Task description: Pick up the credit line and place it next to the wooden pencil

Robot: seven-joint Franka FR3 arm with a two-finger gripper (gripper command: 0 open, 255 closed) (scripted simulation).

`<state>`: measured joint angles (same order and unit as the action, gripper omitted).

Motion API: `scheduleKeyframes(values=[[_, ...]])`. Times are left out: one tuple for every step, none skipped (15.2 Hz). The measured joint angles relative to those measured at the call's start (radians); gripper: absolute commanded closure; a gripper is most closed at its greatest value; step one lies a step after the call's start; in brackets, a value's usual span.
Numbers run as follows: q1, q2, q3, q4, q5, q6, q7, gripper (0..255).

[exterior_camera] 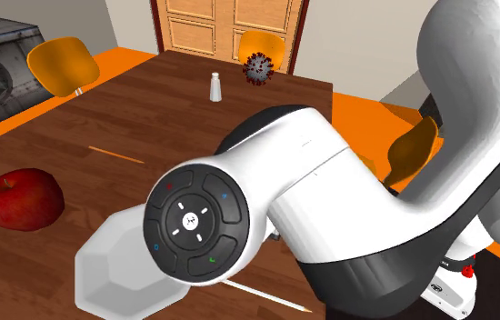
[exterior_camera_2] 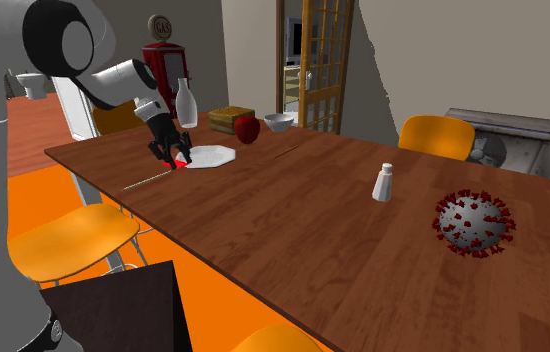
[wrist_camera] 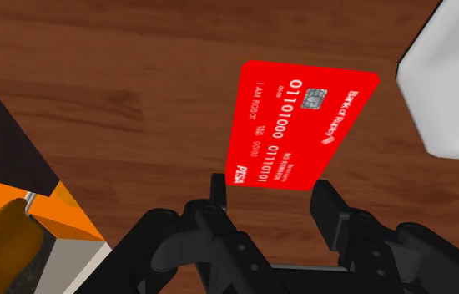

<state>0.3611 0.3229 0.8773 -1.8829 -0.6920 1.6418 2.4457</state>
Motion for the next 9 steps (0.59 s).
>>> scheduleKeyframes(values=[[0.003, 0.011, -0.004, -0.003, -0.008, 0.007, 0.009, 255], [0.004, 0.016, -0.006, -0.012, -0.013, 0.017, 0.016, 255], [0.005, 0.022, -0.008, -0.018, -0.018, 0.025, 0.024, 255], [0.011, 0.032, -0.011, -0.017, -0.024, 0.027, 0.031, 255], [0.012, 0.038, -0.013, -0.022, -0.029, 0.034, 0.038, 255], [0.016, 0.048, -0.017, -0.028, -0.036, 0.042, 0.048, 255], [0.017, 0.058, -0.022, -0.033, -0.045, 0.052, 0.055, 255], [0.02, 0.066, -0.025, -0.036, -0.051, 0.057, 0.063, 255], [0.023, 0.073, -0.027, -0.038, -0.056, 0.061, 0.068, 255]])
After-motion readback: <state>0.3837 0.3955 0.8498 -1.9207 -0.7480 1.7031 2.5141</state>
